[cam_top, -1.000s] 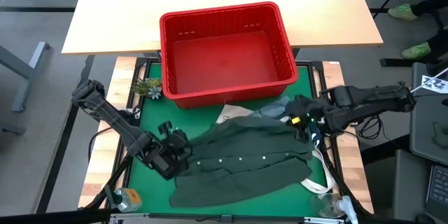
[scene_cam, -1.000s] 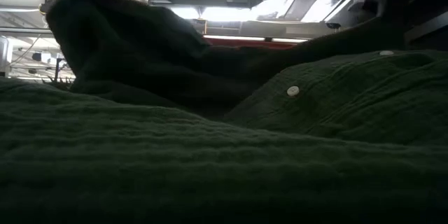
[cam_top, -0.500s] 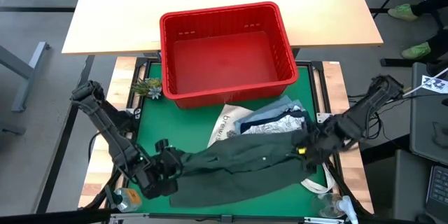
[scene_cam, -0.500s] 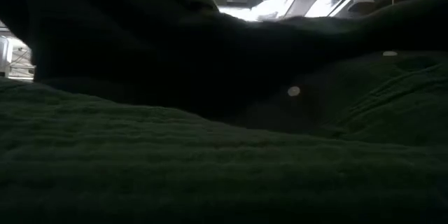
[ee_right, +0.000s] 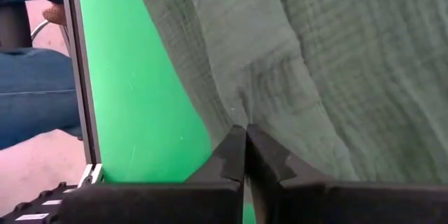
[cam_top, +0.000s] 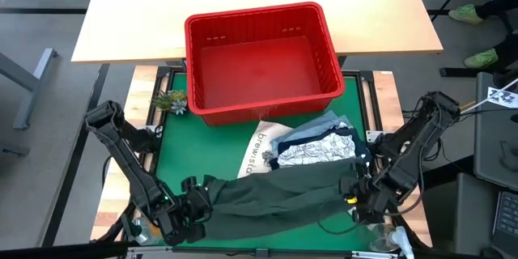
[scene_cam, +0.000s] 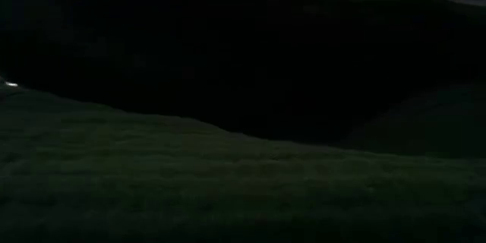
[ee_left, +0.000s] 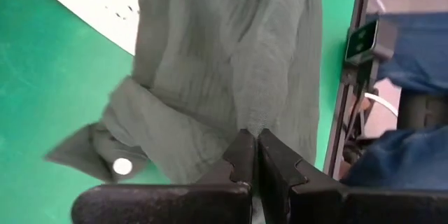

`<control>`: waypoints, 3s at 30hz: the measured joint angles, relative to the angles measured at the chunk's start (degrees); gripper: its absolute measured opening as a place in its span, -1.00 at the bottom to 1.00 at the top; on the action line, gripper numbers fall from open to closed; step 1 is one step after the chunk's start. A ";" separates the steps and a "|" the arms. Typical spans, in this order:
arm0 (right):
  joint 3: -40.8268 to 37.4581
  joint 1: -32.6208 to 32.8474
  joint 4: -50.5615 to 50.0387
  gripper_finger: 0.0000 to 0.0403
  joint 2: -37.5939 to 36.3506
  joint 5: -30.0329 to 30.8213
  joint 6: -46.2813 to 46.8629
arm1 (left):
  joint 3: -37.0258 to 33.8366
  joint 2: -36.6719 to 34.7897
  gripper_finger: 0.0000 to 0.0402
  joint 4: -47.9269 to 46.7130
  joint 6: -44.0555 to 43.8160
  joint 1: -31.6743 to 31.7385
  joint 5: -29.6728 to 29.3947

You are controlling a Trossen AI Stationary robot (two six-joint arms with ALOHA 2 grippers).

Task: Fold laundry
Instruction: Fold the patterned white shirt, then fold the green shirt

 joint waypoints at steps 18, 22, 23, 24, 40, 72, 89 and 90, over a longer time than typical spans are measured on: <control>0.00 0.46 -0.07 -0.95 0.02 0.00 1.96 | -0.02 3.39 -0.73 1.58 -1.75 0.15 4.69; 0.00 0.45 -0.07 -0.87 0.02 -0.61 1.97 | -0.02 3.39 -0.68 1.58 -5.21 0.28 8.97; 0.00 0.44 -0.07 -0.84 0.02 -1.26 1.94 | -0.02 3.39 -0.67 1.57 -6.19 0.29 10.20; 0.00 0.44 -0.07 -0.80 0.02 -1.79 2.00 | -0.02 3.39 -0.65 1.55 -7.27 0.28 11.06; -0.02 0.44 -0.11 -0.31 0.00 -2.95 1.76 | -0.02 3.34 -0.25 2.58 -10.53 2.12 8.62; -0.04 0.44 -0.09 -0.31 -0.02 -2.97 1.65 | -0.04 16.51 -0.47 2.23 -14.74 6.63 10.66; -0.04 0.44 -0.04 -0.31 -0.02 -3.01 1.54 | -6.89 16.50 -0.50 -16.40 -16.71 8.23 15.70; -0.04 0.44 -0.02 -0.31 -0.02 -3.02 1.50 | -7.16 16.44 -0.51 -16.60 -16.71 8.45 16.30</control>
